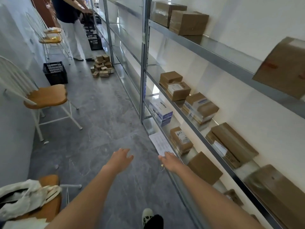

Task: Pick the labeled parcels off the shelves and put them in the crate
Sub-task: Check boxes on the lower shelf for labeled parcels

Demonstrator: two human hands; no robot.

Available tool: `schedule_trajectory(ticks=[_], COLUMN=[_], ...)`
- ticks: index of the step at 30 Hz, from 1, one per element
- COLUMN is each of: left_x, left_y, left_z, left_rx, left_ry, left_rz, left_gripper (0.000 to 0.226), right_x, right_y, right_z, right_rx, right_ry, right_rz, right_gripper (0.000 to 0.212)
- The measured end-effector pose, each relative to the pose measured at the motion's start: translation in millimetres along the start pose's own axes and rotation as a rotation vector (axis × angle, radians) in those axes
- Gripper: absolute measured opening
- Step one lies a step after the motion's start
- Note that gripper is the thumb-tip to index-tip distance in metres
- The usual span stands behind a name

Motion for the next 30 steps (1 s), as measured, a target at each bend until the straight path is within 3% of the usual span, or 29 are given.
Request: schedule_trajectory(ticks=[10, 13, 18, 24, 30], left_x=[-8, -10, 42, 88, 55], left_y=[127, 153, 173, 215, 255], left_z=[150, 183, 254, 332, 413], left_rx=[-0.08, -0.112, -0.024, 0.049, 0.046], left_ry=[-0.103, -0.19, -0.209, -0.259, -0.362], left_rz=[0.123, 0.17, 0.23, 0.3, 0.264], left_gripper=[0.052, 0.052, 0.054, 0.055, 0.053], right_x=[123, 159, 201, 226, 228], right_y=[79, 74, 60, 80, 151], right_z=[153, 201, 272, 326, 358], right_rx=[-0.035, -0.015, -0.014, -0.142, -0.427], right_ry=[0.072, 0.094, 0.059, -0.044, -0.086], right_rz=[0.023, 0.004, 0.001, 0.17, 0.501], right_gripper=[0.061, 0.058, 0.059, 0.059, 0.06])
Point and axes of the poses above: each hand's wrist, its own z-axis towards the middle knuckle, its own y-axis out of the back of the hand, x = y × z, the point moved 9 cm from there along z, towards the middle knuckle, and after that the axes turned 15 degrees about z, right-handed, at the moved point
